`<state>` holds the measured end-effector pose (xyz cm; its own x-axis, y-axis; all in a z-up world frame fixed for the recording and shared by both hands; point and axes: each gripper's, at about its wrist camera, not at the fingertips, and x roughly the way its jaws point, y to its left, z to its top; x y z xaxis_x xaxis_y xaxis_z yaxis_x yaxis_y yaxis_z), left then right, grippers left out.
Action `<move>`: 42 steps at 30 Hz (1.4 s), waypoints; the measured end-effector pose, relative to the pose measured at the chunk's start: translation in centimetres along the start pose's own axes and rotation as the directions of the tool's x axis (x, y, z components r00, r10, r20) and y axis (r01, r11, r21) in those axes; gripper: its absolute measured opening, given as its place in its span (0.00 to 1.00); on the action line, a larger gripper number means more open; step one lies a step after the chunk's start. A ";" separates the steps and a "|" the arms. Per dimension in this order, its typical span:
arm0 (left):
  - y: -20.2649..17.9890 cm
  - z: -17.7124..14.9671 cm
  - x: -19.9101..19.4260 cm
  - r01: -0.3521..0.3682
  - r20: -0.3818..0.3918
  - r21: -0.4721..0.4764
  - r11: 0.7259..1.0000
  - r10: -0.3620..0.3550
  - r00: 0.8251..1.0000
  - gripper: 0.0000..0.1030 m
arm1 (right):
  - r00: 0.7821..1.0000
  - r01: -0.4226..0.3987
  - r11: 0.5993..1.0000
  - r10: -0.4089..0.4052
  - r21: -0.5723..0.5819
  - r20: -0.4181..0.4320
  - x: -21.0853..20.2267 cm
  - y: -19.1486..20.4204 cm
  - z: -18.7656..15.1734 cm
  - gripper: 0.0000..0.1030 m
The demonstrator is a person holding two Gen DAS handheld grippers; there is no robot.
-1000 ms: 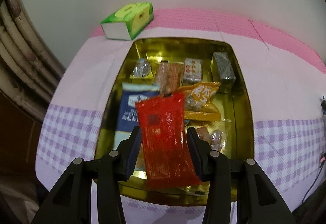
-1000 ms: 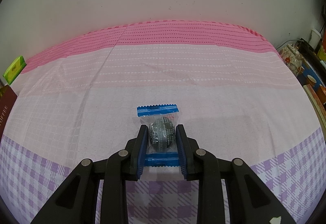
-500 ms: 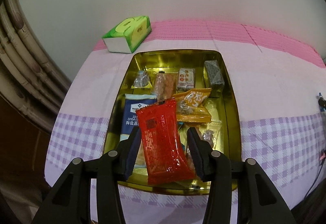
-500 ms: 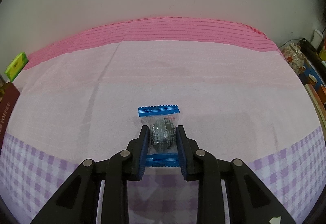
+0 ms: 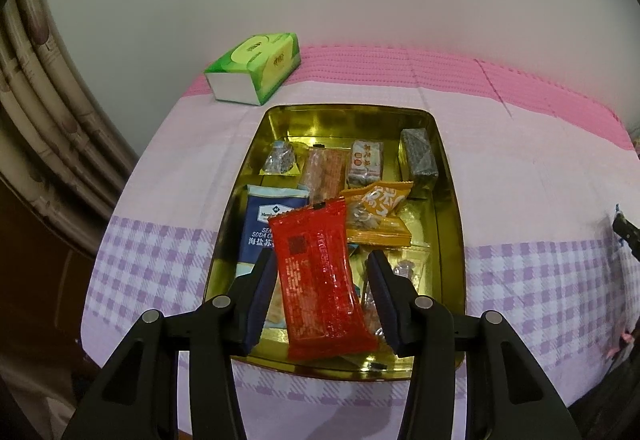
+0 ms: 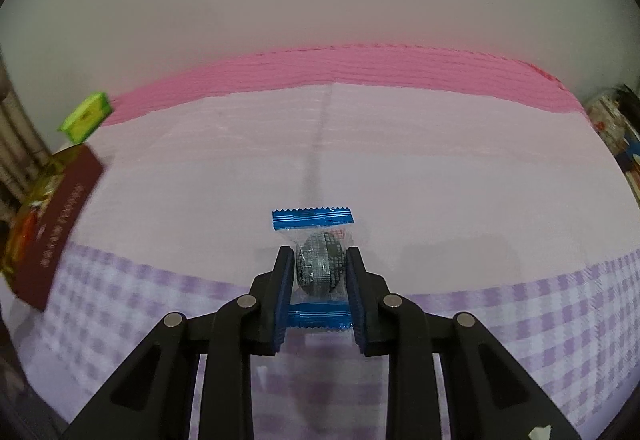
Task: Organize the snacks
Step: 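Open the left gripper while the right gripper lowers the blue candy into the tin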
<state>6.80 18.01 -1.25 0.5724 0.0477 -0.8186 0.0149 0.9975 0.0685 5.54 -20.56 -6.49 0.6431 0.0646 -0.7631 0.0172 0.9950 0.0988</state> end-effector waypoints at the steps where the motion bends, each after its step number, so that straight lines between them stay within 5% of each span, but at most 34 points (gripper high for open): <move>1: 0.0 0.0 0.0 -0.006 0.002 0.000 1.000 0.006 1.000 0.47 | 1.000 -0.017 1.000 0.017 -0.009 0.005 -0.2 0.8 0.2 0.23; 11: 2.3 0.7 -1.1 -0.053 0.024 -0.067 0.996 0.055 0.998 0.53 | 0.976 -0.209 0.965 0.216 -0.160 0.028 -2.3 12.1 3.2 0.23; 18: 3.3 1.0 -3.1 -0.185 0.125 -0.046 0.982 0.189 0.974 0.67 | 0.940 -0.332 0.908 0.342 -0.256 -0.007 -1.6 20.6 5.5 0.23; 21: 3.5 1.2 -3.2 -0.183 0.143 -0.040 0.982 0.187 0.972 0.69 | 0.926 -0.371 0.889 0.377 -0.268 -0.030 -0.5 23.5 6.3 0.23; 27: 4.7 1.6 -2.2 -0.170 0.112 -0.079 0.982 0.178 0.978 0.70 | 0.908 -0.418 0.870 0.410 -0.261 -0.088 2.8 27.8 7.4 0.23; 42: 7.4 1.6 -2.0 -0.175 0.086 -0.196 0.965 0.195 0.977 0.73 | 0.908 -0.418 0.863 0.397 -0.283 -0.134 7.4 34.0 9.0 0.24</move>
<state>7.03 25.17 1.82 0.6325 0.2368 -0.7375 -0.2470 0.9641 0.0977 17.78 13.00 -2.98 0.4887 0.4635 -0.7392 -0.4706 0.8534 0.2240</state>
